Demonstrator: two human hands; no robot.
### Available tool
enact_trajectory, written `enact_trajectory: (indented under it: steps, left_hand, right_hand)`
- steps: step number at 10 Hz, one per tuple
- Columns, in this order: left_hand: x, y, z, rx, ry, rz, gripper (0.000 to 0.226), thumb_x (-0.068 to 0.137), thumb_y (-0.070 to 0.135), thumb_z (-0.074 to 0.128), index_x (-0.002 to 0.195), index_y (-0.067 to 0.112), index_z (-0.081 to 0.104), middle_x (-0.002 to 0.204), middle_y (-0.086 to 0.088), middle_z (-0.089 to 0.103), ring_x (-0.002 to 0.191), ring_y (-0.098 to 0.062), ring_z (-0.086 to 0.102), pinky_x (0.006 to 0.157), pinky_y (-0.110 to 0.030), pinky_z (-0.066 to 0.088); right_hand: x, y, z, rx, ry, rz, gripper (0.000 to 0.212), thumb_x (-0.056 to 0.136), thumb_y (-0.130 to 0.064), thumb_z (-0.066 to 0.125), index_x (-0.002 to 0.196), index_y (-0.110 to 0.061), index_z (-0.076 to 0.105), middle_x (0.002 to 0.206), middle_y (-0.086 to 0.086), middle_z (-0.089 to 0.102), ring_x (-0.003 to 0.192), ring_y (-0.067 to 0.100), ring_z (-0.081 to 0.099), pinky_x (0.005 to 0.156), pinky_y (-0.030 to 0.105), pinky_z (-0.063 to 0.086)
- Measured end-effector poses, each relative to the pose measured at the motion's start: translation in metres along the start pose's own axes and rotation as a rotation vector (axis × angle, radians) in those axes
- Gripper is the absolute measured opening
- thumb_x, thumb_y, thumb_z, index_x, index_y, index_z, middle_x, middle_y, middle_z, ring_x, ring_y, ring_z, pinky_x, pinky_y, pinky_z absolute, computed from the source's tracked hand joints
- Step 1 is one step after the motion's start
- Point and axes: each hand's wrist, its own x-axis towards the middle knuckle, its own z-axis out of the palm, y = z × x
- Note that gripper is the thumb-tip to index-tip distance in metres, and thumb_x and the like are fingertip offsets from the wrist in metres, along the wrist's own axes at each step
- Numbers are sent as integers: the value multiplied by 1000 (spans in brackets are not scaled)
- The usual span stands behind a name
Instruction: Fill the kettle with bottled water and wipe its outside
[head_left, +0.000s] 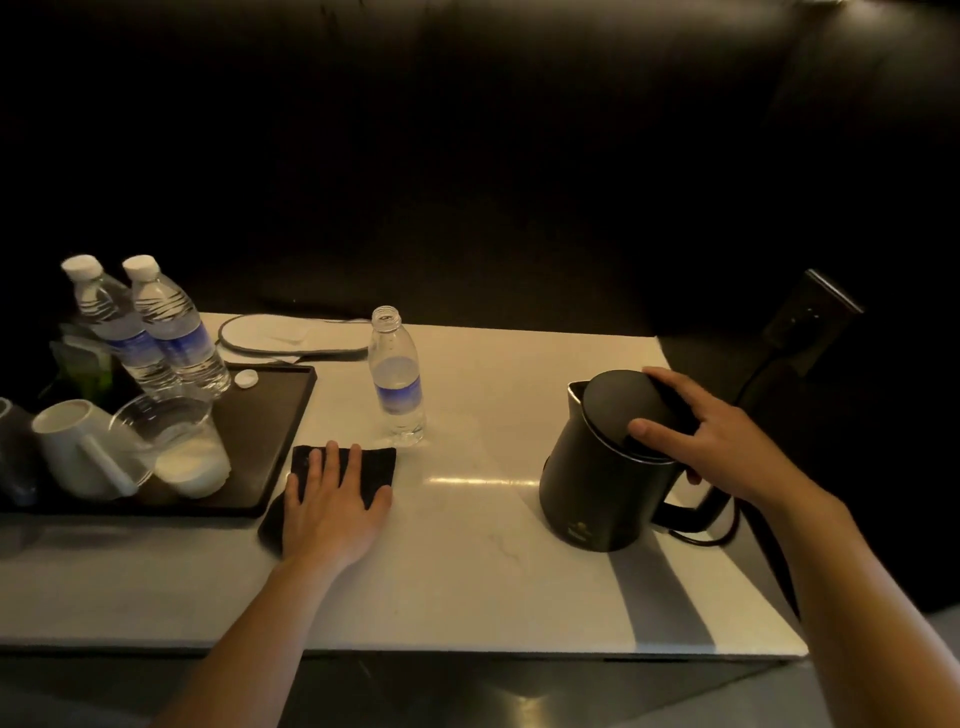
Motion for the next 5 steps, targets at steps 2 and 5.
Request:
enact_trajectory:
  steps: [2,5]
  left_hand:
    - [5,-6,-6,-49,-104,24,85,96,72,16,164,26,-4,174,-7,-10,160,-26,-13,127,-54,-6]
    - [-30,-11,-55,-255,78,117,70,100,58,47,158,19,37,168,-6,32,157,-25,24,126,-47,21]
  right_hand:
    - [5,1,-7,-7,-24,50,82,63,-94,62,135,-84,23,134,-11,40,74,20,72,55,15,54]
    - [-11,20,2,-168,284,-74,65,77,-92,49,133,-86,17,137,-29,46,118,3,48,92,37,47]
